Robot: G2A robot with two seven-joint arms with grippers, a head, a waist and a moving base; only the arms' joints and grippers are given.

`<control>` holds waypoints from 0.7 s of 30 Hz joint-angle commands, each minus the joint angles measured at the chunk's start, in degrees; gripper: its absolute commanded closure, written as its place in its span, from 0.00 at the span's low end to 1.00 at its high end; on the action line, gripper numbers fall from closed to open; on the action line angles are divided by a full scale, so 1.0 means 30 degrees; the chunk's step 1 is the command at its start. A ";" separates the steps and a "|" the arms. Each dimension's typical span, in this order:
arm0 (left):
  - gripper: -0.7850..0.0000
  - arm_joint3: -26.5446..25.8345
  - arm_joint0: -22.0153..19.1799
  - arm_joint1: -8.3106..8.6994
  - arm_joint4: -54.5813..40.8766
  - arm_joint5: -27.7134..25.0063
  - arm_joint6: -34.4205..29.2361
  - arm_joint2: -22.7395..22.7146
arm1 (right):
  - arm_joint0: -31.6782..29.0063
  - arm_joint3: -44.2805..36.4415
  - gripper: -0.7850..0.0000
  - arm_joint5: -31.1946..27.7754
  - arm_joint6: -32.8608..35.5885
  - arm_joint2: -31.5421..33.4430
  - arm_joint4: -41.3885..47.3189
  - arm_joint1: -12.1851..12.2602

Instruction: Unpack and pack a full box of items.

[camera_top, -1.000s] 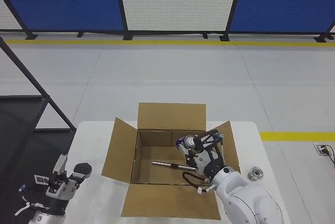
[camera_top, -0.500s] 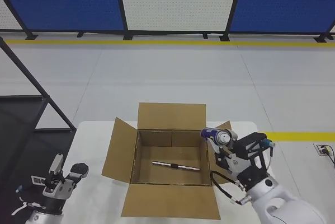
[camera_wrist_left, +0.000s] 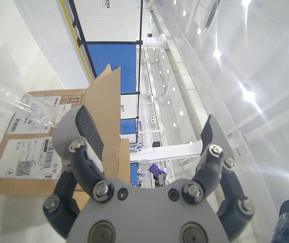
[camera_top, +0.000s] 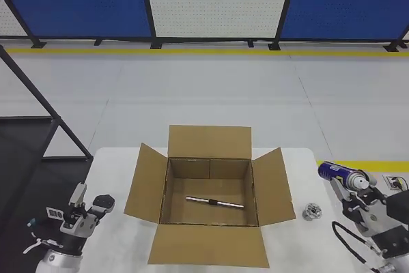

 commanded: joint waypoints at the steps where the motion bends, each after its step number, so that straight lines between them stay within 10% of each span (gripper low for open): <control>1: 0.00 0.0007 -0.0039 0.0000 0.0050 0.0017 0.0034 0.0051 | -0.1096 0.0000 1.00 -0.0148 -0.0020 0.1116 0.0942 0.0013; 8: 0.00 0.0119 0.0042 -0.0018 0.0077 -0.0016 0.0308 0.0147 | -0.3871 0.0000 1.00 -0.2307 0.3575 0.2513 0.1963 0.0324; 21: 0.00 0.0044 0.0084 -0.0016 0.0269 0.0023 0.0365 0.0196 | -0.3909 0.0000 1.00 -0.2378 0.3470 0.2371 0.1784 0.0346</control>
